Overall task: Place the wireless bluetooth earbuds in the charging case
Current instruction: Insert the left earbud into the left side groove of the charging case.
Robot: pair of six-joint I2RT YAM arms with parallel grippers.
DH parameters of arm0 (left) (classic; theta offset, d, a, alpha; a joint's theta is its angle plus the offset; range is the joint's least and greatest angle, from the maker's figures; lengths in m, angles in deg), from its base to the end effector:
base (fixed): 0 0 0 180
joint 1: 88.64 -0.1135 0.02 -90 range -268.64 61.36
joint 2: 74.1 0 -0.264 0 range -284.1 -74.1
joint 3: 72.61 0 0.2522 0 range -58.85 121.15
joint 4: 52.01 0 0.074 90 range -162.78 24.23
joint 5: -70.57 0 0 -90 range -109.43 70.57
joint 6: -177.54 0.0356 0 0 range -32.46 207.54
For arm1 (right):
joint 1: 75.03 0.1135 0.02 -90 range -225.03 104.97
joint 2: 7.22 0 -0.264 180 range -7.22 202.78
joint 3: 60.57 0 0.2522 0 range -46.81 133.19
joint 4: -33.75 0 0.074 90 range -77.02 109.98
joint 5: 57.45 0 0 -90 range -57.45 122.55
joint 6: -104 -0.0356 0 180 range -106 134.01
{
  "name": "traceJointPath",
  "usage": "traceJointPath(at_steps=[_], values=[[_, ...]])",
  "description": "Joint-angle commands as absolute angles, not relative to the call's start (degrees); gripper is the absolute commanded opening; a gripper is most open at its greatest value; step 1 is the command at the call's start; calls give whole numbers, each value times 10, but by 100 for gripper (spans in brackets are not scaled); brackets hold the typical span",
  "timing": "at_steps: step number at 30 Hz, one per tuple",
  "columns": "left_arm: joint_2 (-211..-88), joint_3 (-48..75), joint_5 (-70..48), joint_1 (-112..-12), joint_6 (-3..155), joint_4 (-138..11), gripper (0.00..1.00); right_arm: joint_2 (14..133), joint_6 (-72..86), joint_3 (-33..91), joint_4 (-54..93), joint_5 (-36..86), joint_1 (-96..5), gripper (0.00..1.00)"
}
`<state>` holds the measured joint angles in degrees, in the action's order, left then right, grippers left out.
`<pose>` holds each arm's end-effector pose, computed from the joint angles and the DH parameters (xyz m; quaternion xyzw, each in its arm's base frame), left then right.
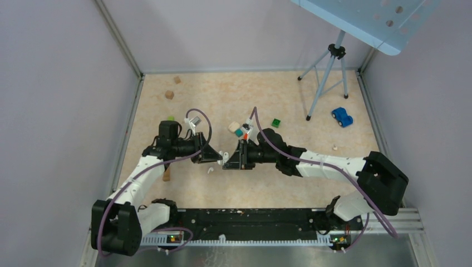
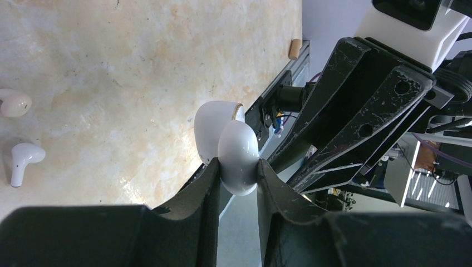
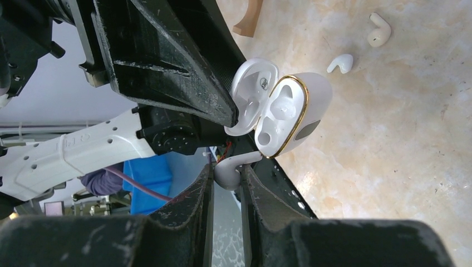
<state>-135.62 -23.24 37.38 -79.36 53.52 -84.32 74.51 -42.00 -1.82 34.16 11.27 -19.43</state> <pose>0.1999 -0.0628 0.2270 0.0061 0.8317 -0.5333 0.1546 0.1663 0.2657 0.2352 -0.0996 0.8179 0.5375 0.1796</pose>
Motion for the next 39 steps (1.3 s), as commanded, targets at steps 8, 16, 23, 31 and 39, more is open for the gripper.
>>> traceJointPath(at_steps=[8, 16, 23, 31, 39], values=[[-1352, -213, 391, -791, 554, -847, 7, 739, -431, -23, 388, 104, -204, 0], [-1345, -211, 392, -791, 554, -850, 7, 745, -426, -21, 378, 112, -205, 0], [-1345, -212, 397, -791, 555, -851, 7, 761, -434, -32, 397, 111, -206, 0], [-1346, -211, 405, -792, 555, -850, 7, 763, -433, -38, 394, 115, -210, 1], [-1345, -212, 411, -792, 552, -850, 7, 760, -437, -51, 404, 114, -212, 2]])
